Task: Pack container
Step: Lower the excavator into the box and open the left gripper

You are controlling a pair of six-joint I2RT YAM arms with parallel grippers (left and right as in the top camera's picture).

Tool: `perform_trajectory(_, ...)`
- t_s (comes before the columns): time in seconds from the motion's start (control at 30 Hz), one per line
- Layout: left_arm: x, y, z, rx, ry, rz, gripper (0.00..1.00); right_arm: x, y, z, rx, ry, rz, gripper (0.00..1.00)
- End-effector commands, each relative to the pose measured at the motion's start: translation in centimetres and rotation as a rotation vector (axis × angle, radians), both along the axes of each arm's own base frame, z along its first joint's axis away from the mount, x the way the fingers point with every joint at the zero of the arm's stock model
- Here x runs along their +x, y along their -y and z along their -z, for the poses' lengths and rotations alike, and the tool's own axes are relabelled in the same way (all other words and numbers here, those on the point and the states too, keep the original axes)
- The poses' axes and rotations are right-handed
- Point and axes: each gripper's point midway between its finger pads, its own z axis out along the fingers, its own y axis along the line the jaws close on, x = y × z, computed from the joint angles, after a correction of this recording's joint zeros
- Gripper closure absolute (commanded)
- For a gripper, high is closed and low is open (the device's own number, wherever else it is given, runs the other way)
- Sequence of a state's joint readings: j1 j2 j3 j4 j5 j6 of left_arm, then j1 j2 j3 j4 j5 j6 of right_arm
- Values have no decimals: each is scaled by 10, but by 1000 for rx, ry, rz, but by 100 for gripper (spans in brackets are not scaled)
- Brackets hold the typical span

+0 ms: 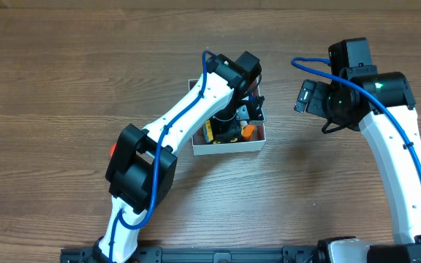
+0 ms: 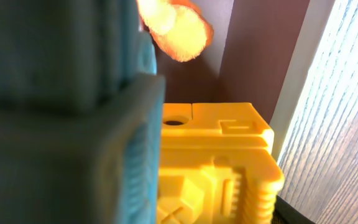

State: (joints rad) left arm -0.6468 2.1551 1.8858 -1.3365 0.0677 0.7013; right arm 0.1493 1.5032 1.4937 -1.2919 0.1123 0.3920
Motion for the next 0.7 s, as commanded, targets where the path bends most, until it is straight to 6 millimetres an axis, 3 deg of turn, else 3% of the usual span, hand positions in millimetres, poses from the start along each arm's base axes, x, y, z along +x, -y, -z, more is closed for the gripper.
perform_trajectory(0.0, 17, -1, -26, 8, 99, -97, 20, 2, 4, -1, -17, 11, 5, 0)
perform_trajectory(0.03, 21, -3, -32, 21, 120, -124, 0, 2, 4, -1, -17, 11, 5, 0)
perform_trajectory(0.2, 26, -3, -67, 6, 158, -191, 0, 2, 4, -1, -17, 11, 5, 0)
perform_trajectory(0.4, 17, -4, -114, -42, 150, -279, 0, 1, 4, -1, -17, 9, 5, 0)
perform_trajectory(0.47, 13, -14, -125, -29, 138, -367, 0, 1, 4, -1, -17, 8, 5, 0)
perform_trajectory(0.6, 27, -36, -133, -39, 148, -603, 0, 1, 4, -1, -17, 6, 5, 0)
perform_trajectory(0.67, 37, -56, -137, -49, 146, -735, 0, 0, 4, -1, -18, 4, 5, 0)
